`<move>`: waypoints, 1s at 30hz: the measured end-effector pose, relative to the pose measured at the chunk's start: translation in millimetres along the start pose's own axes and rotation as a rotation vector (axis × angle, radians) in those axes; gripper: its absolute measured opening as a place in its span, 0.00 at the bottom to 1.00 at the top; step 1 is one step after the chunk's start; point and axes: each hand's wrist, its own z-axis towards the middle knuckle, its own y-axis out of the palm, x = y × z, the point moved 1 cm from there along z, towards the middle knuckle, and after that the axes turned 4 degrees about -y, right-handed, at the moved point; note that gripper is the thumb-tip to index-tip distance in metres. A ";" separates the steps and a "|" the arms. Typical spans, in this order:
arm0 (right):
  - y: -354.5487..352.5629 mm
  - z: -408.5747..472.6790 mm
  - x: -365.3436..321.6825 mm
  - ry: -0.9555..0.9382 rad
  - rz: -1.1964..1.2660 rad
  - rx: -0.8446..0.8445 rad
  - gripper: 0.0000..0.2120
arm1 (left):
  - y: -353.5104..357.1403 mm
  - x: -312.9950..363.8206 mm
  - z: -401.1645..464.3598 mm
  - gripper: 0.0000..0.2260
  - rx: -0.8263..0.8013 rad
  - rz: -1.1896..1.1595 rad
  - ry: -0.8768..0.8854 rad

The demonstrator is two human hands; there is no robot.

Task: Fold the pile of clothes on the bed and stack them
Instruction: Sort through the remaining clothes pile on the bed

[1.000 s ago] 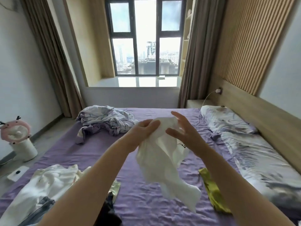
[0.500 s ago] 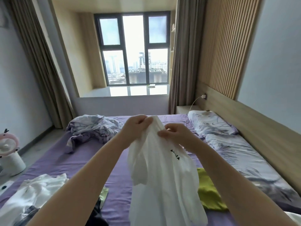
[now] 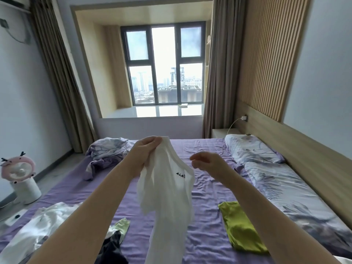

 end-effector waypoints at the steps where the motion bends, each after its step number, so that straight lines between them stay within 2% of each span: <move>1: 3.0 1.0 -3.0 0.003 0.004 -0.016 0.07 | 2.1 0.5 -2.1 0.06 -0.022 -0.002 -0.007; 5: 20.5 2.7 -19.9 -0.031 0.155 -0.132 0.14 | 10.7 5.8 -11.9 0.08 -0.165 0.068 -0.032; 7: 26.2 4.2 -25.7 -0.089 0.085 -0.214 0.14 | 14.7 8.7 -17.7 0.08 -0.225 0.089 -0.036; 10: 27.4 0.9 -22.0 -0.003 -0.033 -0.319 0.03 | 3.9 20.5 -21.2 0.08 -0.127 0.025 -0.009; 15: 14.6 -13.8 8.1 0.073 -0.071 -0.288 0.07 | -53.2 35.8 -23.0 0.08 0.039 0.000 0.078; 17: 5.1 -19.4 12.7 0.077 -0.032 -0.258 0.10 | -75.5 32.2 -27.3 0.10 0.080 0.122 0.086; 20: -4.2 -22.9 12.5 0.130 0.051 -0.237 0.08 | -94.6 18.0 -29.6 0.10 0.131 0.331 0.099; 23: -2.8 -23.8 6.8 0.161 0.190 -0.307 0.06 | -94.5 3.5 -25.8 0.08 0.220 0.400 0.150; 25: 0.0 -25.3 3.5 0.190 0.285 -0.378 0.08 | -89.6 -3.5 -25.3 0.08 0.260 0.431 0.137; 27: 2.3 -26.5 1.6 0.198 0.317 -0.447 0.13 | -84.0 -9.4 -25.9 0.10 0.244 0.443 0.105; 30: 0.8 -28.0 -1.3 0.194 0.307 -0.465 0.13 | -78.0 -13.5 -30.0 0.11 0.216 0.392 0.088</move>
